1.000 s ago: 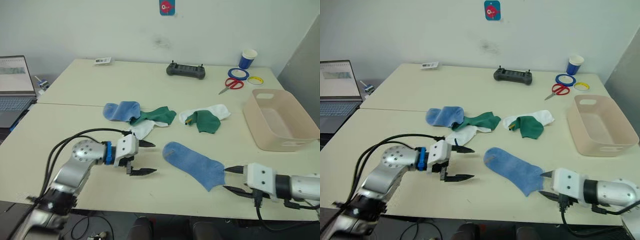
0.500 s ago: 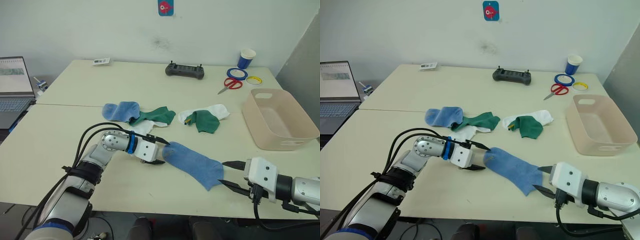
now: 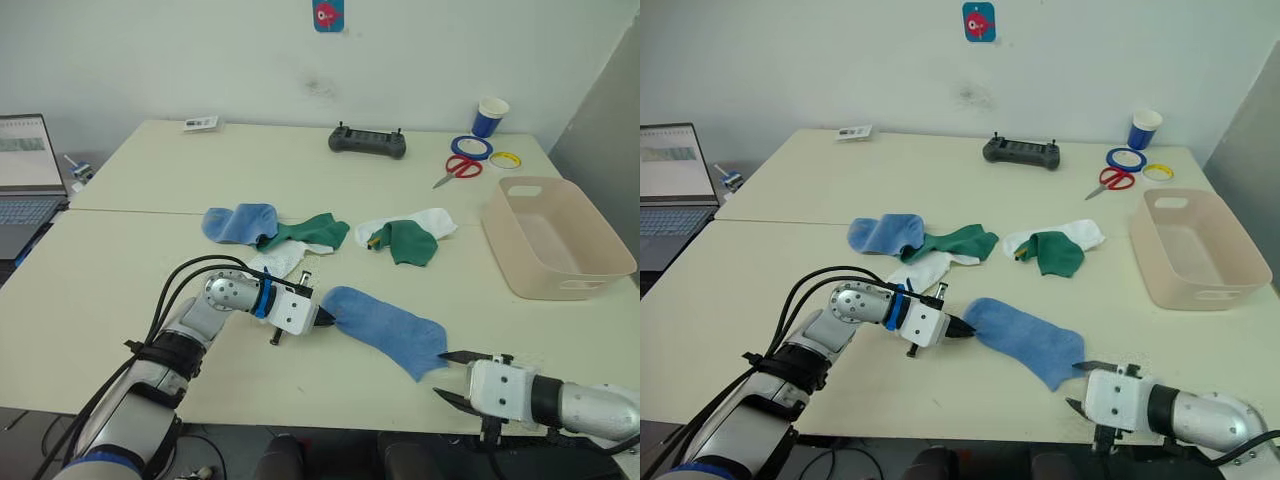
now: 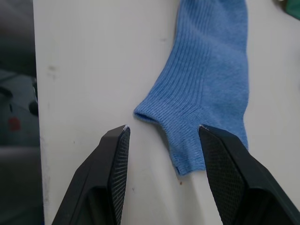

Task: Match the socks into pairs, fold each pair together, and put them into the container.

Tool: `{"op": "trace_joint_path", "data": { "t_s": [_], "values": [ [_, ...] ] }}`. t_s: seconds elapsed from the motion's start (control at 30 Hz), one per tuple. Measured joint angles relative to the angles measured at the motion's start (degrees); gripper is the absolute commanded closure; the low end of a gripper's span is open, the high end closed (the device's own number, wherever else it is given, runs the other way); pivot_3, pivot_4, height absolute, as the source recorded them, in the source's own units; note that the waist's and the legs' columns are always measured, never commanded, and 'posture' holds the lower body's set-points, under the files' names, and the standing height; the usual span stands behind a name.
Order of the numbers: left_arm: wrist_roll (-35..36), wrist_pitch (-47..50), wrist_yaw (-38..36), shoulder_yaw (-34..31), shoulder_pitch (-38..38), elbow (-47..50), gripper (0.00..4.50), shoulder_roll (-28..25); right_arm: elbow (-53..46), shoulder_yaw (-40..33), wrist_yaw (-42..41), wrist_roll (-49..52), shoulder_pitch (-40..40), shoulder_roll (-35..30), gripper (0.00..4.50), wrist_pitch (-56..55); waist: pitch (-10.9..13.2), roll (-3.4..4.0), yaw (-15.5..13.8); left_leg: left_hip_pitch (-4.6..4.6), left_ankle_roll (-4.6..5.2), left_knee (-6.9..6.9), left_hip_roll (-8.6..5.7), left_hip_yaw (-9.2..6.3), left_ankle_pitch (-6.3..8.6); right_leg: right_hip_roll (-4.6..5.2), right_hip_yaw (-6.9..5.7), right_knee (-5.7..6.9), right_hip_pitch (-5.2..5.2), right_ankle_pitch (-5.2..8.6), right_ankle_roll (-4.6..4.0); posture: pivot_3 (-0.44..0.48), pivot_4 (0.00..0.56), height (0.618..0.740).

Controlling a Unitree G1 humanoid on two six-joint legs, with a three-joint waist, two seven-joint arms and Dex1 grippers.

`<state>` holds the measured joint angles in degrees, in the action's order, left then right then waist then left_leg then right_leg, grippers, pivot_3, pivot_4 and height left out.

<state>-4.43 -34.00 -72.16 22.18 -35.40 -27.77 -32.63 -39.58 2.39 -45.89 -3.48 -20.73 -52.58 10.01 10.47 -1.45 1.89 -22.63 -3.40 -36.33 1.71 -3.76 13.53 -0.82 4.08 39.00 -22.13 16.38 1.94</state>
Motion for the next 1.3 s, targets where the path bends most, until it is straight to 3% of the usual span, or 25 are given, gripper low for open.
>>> {"op": "trace_joint_path", "data": {
  "t_s": [0.23,0.37,0.53,0.8,0.93,1.17,1.23,1.3],
  "values": [
    [0.2,2.6,-0.1,0.0,1.3,2.6,4.49,-0.6,6.4,6.2,2.7,-7.5,4.9,3.7,1.98,-8.3,0.0,-0.03,0.1,0.06,0.0,0.0,0.02,-0.01,0.0,-0.02,0.0,0.02,0.03,0.0,0.0,0.0,0.15,0.74],
    [0.5,3.3,-0.6,0.0,1.5,3.2,4.5,-0.8,8.4,7.8,3.6,-9.0,6.2,5.4,2.88,-10.5,0.0,-0.04,0.1,0.07,0.0,0.0,0.02,-0.02,0.0,-0.02,0.0,0.03,0.05,0.0,0.0,0.0,0.15,0.74],
    [1.6,5.0,-1.4,0.0,2.0,4.3,4.5,-1.2,9.8,8.1,3.4,-8.7,6.3,6.4,4.47,-10.8,0.0,-0.03,0.1,0.07,0.0,0.0,0.02,-0.01,0.0,-0.02,0.01,0.03,0.05,-0.01,-0.01,0.0,0.15,0.74],
    [8.6,14.9,-8.1,-0.3,5.7,11.8,4.5,-6.2,6.9,4.4,0.8,0.7,6.0,8.0,4.47,-5.0,0.0,-0.02,0.2,0.06,0.0,0.0,0.05,-0.03,0.0,-0.03,0.01,0.07,0.03,0.0,-0.02,0.0,0.15,0.74],
    [16.1,27.9,-14.1,-2.6,9.2,21.5,4.5,-13.6,-0.2,1.0,-0.8,11.4,6.8,8.9,4.47,3.2,0.0,-0.01,0.2,0.04,0.0,0.0,0.09,-0.12,0.0,-0.05,-0.08,0.1,0.03,0.03,-0.07,0.0,0.15,0.74],
    [35.6,51.4,-19.8,-1.9,15.0,39.6,4.5,-35.3,-11.5,-6.0,0.4,35.9,7.2,7.7,4.47,24.3,0.0,0.01,0.1,0.02,0.01,0.04,0.13,-0.17,0.0,-0.01,-0.13,0.07,0.02,0.11,-0.21,0.0,0.15,0.74],
    [40.1,57.7,-19.9,-1.9,15.0,42.5,4.5,-37.3,-13.3,-7.6,2.9,43.2,7.9,7.5,4.47,30.3,0.0,0.02,-0.2,0.03,0.01,0.04,0.08,-0.18,0.0,0.02,-0.15,0.07,0.05,0.15,-0.26,0.0,0.15,0.74],
    [41.4,63.2,-19.8,-1.2,14.5,43.0,4.5,-35.9,-13.7,-8.1,5.5,47.2,8.6,7.0,4.47,34.7,0.0,0.03,-0.3,0.03,0.01,0.01,0.03,-0.17,0.0,0.01,-0.13,0.07,0.05,0.26,-0.46,0.0,0.15,0.74]
  ]
}}
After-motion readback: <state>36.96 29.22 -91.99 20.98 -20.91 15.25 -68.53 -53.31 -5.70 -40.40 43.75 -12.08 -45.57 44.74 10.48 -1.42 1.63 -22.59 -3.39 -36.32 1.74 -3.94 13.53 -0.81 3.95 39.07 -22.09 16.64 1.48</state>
